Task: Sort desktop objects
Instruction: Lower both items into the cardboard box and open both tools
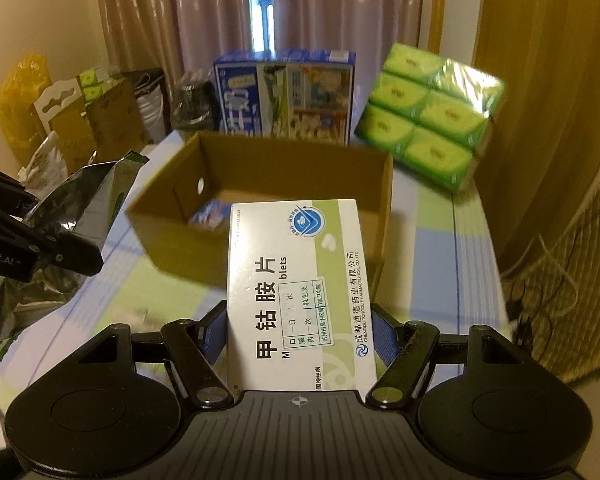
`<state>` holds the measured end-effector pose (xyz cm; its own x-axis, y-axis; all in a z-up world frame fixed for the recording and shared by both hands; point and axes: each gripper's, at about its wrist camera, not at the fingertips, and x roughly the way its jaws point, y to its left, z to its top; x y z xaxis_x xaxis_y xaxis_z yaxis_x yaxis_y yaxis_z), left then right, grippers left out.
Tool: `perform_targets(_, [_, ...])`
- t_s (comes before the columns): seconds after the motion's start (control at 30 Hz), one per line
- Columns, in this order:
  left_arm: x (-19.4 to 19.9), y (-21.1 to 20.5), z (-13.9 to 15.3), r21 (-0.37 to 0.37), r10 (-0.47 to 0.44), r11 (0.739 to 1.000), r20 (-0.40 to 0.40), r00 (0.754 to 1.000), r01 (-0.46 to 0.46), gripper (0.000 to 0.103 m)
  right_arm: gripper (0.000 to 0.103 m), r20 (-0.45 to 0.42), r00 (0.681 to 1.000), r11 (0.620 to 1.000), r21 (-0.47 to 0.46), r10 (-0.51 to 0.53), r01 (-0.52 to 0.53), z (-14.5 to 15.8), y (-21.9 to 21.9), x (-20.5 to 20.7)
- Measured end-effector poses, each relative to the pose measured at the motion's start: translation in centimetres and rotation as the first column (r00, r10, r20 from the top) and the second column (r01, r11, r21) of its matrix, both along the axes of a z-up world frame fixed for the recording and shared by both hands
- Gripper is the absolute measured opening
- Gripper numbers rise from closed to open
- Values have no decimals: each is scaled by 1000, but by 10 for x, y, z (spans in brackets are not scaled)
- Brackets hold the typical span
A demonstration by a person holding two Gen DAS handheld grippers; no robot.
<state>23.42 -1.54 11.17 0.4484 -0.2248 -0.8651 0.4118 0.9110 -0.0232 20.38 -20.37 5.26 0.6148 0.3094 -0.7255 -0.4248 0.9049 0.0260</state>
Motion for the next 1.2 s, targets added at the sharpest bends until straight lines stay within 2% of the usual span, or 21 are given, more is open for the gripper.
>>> perform_targets(0.23, [53,1,16,-14,17,1000,20,1000,-17,37,68,7,1000,1000,-14,3,-3,17,13,58])
perform_targets(0.47, [104,5,15,-27,50,998,14,999,-50,37,68,-12,1000,1000,-29,-9,8,11,22,112])
perform_targets(0.77, [164,3,-14,-50,92,994,-18,996,-92,37,68,-77,996,999,-2,-54,54,-12,31,168])
perform_targets(1.0, [198,-2,-29,-83,119,989,-16,993,-120,37,68,-80,994,998,8,-69,70,-25,34,189])
perform_targets(1.2, [218,-14,-42,-79,114,990,-10,993,-114,37,68,-84,993,996,13,-89,90,-33,31,204])
